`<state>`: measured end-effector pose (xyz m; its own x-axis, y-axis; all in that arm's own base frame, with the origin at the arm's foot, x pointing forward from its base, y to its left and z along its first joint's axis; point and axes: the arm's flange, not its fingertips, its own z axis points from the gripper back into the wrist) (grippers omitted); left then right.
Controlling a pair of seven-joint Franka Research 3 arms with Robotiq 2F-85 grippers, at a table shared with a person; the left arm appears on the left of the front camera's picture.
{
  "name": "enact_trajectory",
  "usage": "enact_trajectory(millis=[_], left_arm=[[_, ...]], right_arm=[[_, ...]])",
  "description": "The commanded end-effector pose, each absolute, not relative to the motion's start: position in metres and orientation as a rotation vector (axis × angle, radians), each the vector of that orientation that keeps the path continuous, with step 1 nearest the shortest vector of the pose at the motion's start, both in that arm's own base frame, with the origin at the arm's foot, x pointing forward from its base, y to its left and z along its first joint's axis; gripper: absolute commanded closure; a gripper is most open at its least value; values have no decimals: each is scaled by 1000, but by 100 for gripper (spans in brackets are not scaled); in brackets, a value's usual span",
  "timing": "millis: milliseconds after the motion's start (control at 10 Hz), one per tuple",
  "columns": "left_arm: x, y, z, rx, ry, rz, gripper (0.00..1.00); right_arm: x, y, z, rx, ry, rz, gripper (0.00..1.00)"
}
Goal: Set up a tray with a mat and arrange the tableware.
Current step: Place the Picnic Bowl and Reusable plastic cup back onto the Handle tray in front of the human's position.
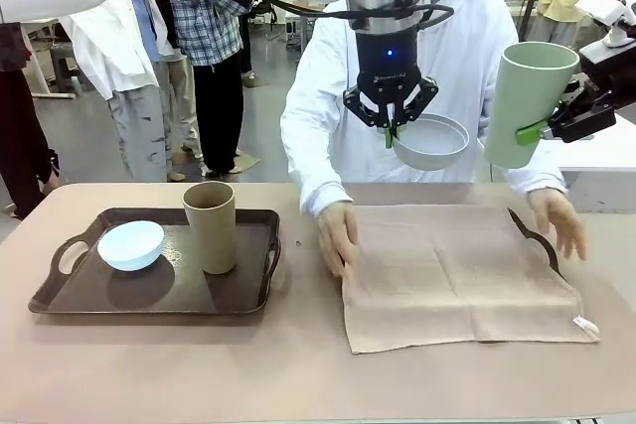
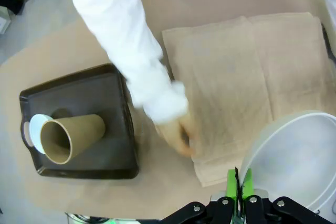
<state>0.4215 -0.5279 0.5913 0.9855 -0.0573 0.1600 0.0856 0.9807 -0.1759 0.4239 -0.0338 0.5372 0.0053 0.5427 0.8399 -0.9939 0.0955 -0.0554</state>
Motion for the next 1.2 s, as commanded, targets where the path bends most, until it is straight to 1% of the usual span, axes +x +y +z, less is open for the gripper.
enact_trajectory(millis=[0, 1100], left_arm=[[422, -527, 593, -189, -154, -88, 97], [422, -527, 593, -189, -154, -88, 97]], right_arm=[[425, -34, 538, 683, -847, 1379, 100], [425, -34, 538, 683, -847, 1379, 100]])
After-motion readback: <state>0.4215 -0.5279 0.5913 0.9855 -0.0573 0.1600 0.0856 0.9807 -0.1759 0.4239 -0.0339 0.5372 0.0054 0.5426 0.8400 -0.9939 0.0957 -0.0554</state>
